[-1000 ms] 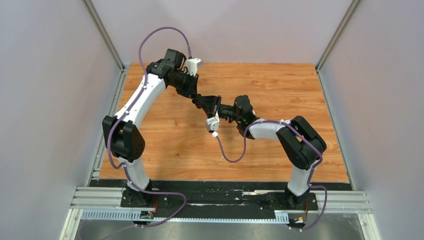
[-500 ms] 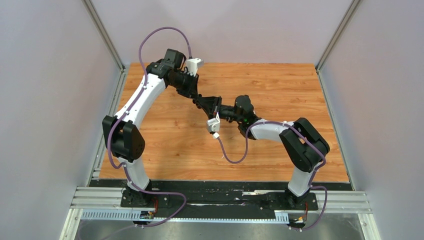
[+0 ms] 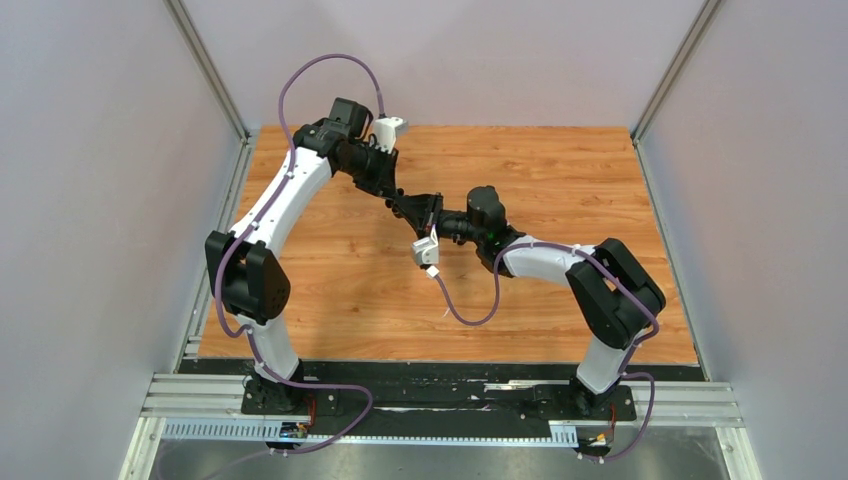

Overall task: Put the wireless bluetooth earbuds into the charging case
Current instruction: Place the earbud in the charging case.

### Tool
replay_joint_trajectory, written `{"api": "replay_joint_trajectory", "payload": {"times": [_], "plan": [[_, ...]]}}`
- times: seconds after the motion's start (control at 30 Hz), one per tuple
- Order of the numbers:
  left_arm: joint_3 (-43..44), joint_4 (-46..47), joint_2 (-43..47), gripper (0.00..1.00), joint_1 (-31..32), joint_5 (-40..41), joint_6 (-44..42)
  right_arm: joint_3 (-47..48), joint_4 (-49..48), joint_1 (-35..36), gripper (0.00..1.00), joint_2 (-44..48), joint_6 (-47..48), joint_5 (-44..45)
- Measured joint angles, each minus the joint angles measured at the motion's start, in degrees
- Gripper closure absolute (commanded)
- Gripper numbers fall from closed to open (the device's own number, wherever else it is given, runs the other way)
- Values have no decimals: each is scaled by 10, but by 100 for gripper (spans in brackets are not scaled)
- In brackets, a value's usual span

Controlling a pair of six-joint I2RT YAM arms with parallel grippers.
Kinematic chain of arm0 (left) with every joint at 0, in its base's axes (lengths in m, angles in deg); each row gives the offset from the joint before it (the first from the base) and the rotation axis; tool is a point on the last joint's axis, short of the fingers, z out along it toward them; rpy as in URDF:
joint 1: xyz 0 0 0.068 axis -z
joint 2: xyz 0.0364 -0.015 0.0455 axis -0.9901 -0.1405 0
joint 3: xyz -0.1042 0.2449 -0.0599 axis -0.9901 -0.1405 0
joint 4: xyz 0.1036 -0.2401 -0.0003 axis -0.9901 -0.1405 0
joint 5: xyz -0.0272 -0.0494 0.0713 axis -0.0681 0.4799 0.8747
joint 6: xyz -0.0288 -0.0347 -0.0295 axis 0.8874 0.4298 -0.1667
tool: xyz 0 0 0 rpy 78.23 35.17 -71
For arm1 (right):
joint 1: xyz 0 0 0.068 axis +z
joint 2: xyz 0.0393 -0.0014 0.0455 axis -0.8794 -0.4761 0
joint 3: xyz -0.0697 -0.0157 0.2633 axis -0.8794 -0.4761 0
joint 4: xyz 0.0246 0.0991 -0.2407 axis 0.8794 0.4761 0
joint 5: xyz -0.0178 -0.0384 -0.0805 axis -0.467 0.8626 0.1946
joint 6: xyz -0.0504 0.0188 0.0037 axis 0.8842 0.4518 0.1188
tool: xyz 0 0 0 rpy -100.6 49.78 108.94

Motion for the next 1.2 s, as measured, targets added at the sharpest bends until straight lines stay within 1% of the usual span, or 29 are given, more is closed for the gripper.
{"api": "replay_joint_trajectory", "payload": {"times": [0.07, 0.13, 0.17, 0.3, 0.4, 0.63, 0.87, 1.1, 1.2], "plan": [[0, 0, 0, 100, 0, 0, 0, 6, 16, 0, 94, 2, 5, 0], [0, 0, 0, 100, 0, 0, 0, 10, 29, 0, 85, 4, 8, 1], [0, 0, 0, 100, 0, 0, -1, 12, 37, 0, 82, 5, 10, 1], [0, 0, 0, 100, 0, 0, -2, 21, 63, 0, 80, 8, 16, 4], [0, 1, 0, 100, 0, 2, -2, 29, 87, 0, 76, 12, 17, 7], [0, 0, 0, 100, -1, 6, -5, 69, 184, 0, 68, 18, 22, 11], [0, 0, 0, 100, -1, 6, -9, 102, 246, 0, 59, 20, 28, 10], [0, 0, 0, 100, -1, 8, -13, 162, 360, -1, 56, 21, 28, 11], [0, 0, 0, 100, -1, 14, -15, 167, 390, -2, 55, 25, 27, 11]]}}
